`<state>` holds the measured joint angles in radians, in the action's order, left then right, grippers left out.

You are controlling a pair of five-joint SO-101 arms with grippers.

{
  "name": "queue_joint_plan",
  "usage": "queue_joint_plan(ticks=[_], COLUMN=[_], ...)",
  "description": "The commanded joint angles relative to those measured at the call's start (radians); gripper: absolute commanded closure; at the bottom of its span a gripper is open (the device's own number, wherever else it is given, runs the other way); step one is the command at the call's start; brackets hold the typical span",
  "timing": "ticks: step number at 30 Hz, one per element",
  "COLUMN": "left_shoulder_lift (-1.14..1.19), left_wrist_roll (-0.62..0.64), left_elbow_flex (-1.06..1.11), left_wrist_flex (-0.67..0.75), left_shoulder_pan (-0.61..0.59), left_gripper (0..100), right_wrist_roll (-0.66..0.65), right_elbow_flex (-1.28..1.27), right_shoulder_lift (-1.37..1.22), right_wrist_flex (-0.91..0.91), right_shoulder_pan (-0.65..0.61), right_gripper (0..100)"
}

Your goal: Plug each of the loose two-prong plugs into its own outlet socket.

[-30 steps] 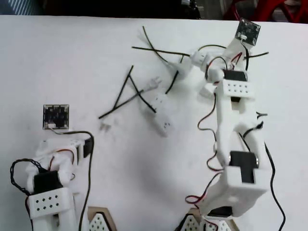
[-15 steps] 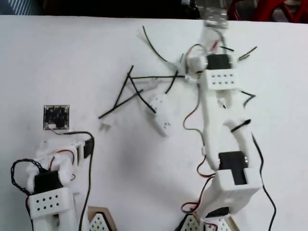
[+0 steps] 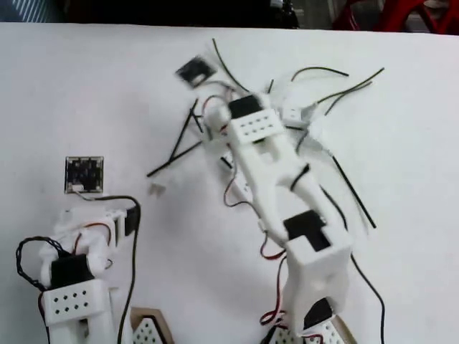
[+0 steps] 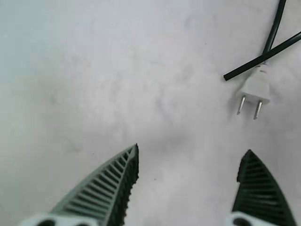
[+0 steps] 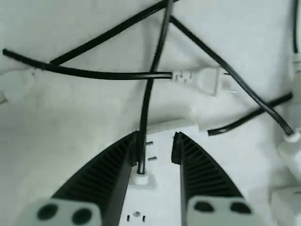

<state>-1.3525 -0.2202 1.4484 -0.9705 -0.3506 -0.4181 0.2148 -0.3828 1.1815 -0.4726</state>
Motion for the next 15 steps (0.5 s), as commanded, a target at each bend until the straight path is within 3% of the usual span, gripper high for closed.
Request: queue_joint_plan(ticks=[1, 15], left_shoulder_lift=[-0.019, -0.019], left_wrist_roll=[0.003, 0.0], left_elbow_flex=[-0.005, -0.005], left_wrist_flex=[0.023, 0.023], left_shoulder_pan=[-0.01, -0.01], left_gripper=[67, 67], right_wrist_roll=[-0.069, -0.261], right_elbow_flex=[0.037, 0.038], right_shoulder_lift=[-0.013, -0.151], right_wrist_flex=[-0.045, -0.177], right_shoulder_pan=[-0.053, -0.105], right_gripper=[88.9, 80.0])
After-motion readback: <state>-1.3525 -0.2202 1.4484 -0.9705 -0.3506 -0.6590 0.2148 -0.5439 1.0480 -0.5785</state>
